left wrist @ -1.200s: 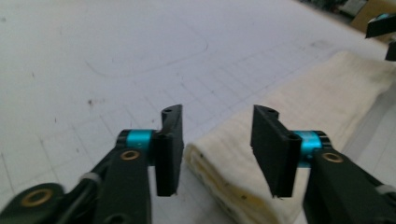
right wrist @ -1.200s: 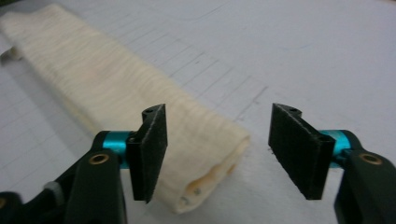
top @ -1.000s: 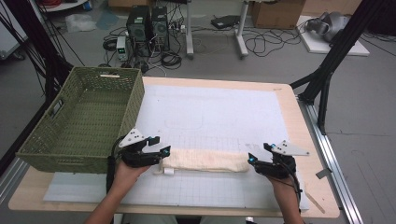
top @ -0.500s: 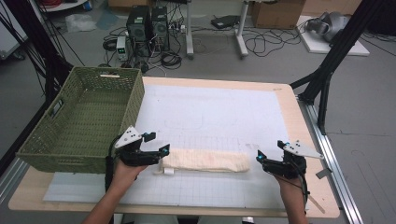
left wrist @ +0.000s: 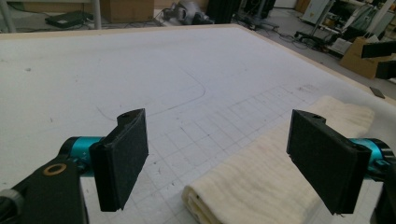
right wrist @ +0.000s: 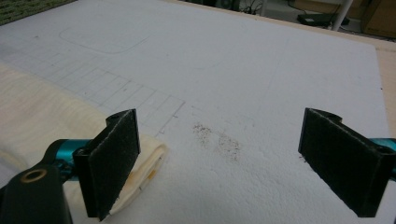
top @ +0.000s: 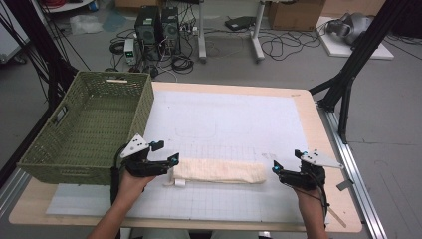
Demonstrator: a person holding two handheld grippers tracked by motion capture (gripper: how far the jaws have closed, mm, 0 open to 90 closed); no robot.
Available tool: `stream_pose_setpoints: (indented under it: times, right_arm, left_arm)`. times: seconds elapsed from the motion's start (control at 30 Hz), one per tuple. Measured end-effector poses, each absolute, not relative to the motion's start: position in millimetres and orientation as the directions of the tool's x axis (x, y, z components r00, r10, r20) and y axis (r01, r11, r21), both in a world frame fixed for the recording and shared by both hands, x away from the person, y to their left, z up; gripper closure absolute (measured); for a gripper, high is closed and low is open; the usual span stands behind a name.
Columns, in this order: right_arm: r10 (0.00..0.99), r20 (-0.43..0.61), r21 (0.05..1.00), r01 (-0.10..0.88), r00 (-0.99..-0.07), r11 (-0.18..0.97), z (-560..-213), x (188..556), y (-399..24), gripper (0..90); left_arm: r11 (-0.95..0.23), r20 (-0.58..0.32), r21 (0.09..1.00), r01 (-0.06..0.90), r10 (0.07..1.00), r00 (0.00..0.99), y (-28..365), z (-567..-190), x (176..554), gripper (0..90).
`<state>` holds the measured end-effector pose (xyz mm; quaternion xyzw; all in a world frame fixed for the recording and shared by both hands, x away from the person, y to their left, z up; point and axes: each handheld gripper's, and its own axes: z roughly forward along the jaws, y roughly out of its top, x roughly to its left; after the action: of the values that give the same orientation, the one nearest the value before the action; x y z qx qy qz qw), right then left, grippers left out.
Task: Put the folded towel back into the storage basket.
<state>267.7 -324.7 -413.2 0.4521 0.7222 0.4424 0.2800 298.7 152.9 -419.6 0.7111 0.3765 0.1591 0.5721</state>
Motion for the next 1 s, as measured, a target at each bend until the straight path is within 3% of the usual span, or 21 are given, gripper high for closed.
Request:
stream_pose_setpoints:
  times: [0.8,1.0]
  right_arm:
    - [0.873,-0.010,0.864,0.436,-0.487,0.253,-423,273,-316,12.0]
    - [0.869,-0.009,0.857,0.443,-0.495,0.262,-425,275,-315,12.0]
  left_arm:
    - [-0.157,-0.237,0.844,0.514,0.750,0.618,141,-440,305,26.4]
    - [-0.199,-0.233,0.804,0.560,0.761,0.606,138,-447,305,32.7]
